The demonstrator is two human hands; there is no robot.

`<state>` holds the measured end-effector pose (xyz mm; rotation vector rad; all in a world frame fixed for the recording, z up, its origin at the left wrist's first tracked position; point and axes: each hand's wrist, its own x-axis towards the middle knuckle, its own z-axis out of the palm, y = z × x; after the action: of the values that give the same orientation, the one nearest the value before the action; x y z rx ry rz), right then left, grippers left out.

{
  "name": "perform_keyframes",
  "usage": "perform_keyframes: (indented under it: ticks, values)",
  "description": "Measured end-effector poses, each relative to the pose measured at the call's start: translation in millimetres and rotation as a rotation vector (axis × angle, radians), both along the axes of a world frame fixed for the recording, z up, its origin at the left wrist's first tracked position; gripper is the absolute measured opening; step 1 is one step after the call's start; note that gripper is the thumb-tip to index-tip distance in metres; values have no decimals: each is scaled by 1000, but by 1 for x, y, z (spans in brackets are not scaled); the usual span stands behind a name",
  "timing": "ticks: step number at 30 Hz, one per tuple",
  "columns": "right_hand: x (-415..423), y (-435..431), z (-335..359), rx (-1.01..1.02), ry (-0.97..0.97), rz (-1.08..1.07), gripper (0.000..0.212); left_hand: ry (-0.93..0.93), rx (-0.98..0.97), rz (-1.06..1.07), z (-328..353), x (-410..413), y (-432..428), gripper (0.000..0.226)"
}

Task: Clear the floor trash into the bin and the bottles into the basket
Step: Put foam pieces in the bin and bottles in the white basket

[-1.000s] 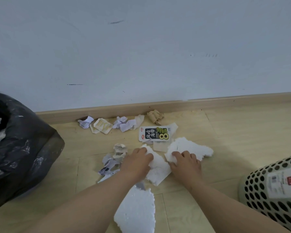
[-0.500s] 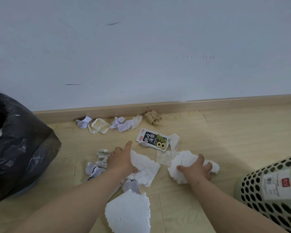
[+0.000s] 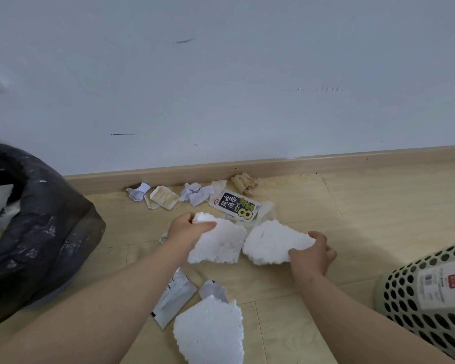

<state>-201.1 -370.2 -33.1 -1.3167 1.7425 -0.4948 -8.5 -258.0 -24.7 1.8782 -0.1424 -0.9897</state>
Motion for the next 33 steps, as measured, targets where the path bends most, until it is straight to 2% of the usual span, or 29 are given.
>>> perform_keyframes:
  ticks: [5,8,11,13,17,20,22,26,29,33]
  values:
    - [8,1,8,-86,-82,-30,47,-66,-146,291,11,5,-8,13]
    - [17,-3,17,-102,-137,-72,48,116,-237,403,21,7,-18,13]
    - [30,-7,26,-104,-244,-79,49,449,-273,348,25,5,-23,28]
    - [39,-7,31,-69,-353,-55,50,512,-250,301,22,3,-24,37]
    - [58,1,45,30,-523,22,48,515,-269,238,22,1,-21,29]
    - [72,6,57,80,-612,17,30,497,-306,237,26,4,-17,21]
    - [82,9,66,124,-670,5,21,475,-312,275,35,6,-13,28]
    - [107,27,89,122,-673,196,31,203,-234,314,67,17,-2,34]
    - [129,47,109,88,-719,373,35,3,-328,299,97,37,20,42]
    - [152,72,130,49,-795,579,41,-143,-419,316,130,61,62,46]
